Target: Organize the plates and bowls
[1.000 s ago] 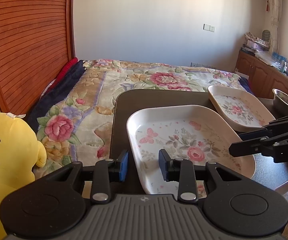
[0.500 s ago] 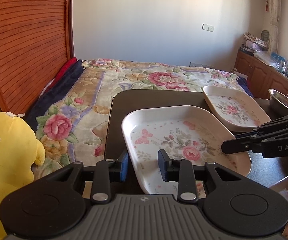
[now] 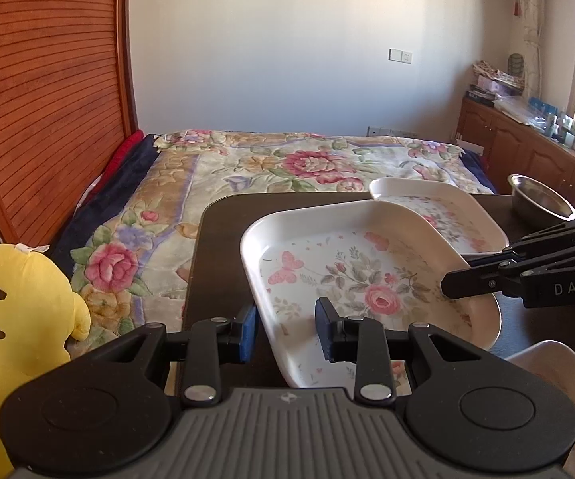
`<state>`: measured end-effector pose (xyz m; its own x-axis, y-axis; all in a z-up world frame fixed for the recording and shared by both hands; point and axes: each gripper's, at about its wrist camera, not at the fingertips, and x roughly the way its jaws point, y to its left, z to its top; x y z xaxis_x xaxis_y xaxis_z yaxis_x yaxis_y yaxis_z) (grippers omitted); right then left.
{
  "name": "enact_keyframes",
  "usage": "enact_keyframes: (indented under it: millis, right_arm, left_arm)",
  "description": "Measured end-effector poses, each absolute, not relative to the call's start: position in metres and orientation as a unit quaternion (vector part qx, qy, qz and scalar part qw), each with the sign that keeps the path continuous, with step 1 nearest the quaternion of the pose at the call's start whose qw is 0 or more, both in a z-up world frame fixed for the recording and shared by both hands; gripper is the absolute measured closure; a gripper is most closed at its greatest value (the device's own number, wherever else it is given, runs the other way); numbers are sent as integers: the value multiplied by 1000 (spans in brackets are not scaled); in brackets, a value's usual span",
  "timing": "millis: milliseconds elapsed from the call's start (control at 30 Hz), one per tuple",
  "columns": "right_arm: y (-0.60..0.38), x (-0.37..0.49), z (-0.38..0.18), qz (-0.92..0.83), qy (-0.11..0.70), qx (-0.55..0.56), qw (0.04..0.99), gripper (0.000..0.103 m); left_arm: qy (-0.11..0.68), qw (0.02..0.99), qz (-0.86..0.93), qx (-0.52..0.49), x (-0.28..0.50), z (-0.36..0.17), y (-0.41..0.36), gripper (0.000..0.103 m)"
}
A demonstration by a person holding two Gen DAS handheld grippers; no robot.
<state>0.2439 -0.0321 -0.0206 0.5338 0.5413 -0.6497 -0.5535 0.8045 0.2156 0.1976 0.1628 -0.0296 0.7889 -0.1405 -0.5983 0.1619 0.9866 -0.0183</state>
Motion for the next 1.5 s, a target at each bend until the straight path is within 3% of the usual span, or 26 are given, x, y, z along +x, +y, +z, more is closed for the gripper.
enact_keyframes:
  millis: [1500]
  right_arm:
    - [-115,130,-7,283,350,-11,893,88]
  left_arm:
    - [310,942,-123,44,94,-12,80,70]
